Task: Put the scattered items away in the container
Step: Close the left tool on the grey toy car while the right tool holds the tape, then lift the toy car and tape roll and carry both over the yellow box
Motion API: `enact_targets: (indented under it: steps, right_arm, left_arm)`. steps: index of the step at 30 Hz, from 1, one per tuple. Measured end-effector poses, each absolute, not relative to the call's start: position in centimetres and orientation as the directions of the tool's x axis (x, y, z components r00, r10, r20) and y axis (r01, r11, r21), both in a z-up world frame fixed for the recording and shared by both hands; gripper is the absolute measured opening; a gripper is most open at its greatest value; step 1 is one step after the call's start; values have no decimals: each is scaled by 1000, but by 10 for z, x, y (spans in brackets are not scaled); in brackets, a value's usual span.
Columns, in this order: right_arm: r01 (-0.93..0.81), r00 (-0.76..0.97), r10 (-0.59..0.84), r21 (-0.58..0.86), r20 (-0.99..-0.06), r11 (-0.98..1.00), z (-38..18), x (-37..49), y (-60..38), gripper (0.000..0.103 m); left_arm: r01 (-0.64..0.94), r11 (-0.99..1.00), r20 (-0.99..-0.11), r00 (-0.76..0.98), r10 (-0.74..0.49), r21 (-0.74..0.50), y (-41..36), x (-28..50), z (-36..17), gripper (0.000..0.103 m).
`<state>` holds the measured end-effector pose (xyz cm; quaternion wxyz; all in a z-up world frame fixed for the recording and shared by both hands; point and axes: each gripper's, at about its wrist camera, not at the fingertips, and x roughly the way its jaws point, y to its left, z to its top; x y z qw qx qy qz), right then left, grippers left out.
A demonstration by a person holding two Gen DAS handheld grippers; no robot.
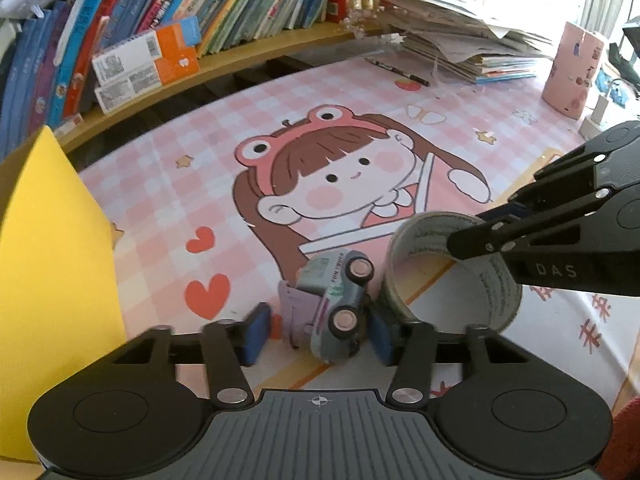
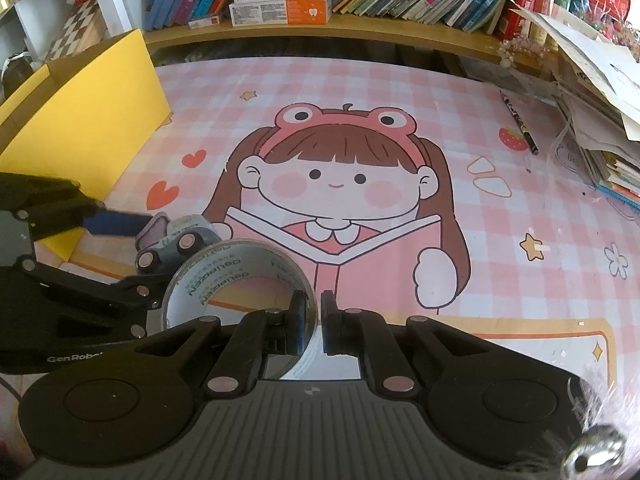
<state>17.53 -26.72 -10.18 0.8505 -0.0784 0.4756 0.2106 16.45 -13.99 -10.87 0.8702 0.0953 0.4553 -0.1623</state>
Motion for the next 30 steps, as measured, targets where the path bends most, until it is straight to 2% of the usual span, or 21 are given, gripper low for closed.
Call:
enact_targets:
  steps: [5, 20, 30]
  right_arm:
    - [-428, 474, 281, 61, -834, 902, -96, 171, -268, 7]
    - [-406, 528, 269, 39, -805, 913, -76, 151, -270, 7]
    - [-375, 554, 249, 28, -794, 927, -65, 125, -261, 7]
  left_arm:
    - [360, 933, -822, 531, -208, -4, -135, 161, -108, 35]
    - [341, 939, -708, 676, -205, 54, -115, 113, -49, 35]
    - [359, 932, -678, 698, -230, 54, -97, 80, -31, 35]
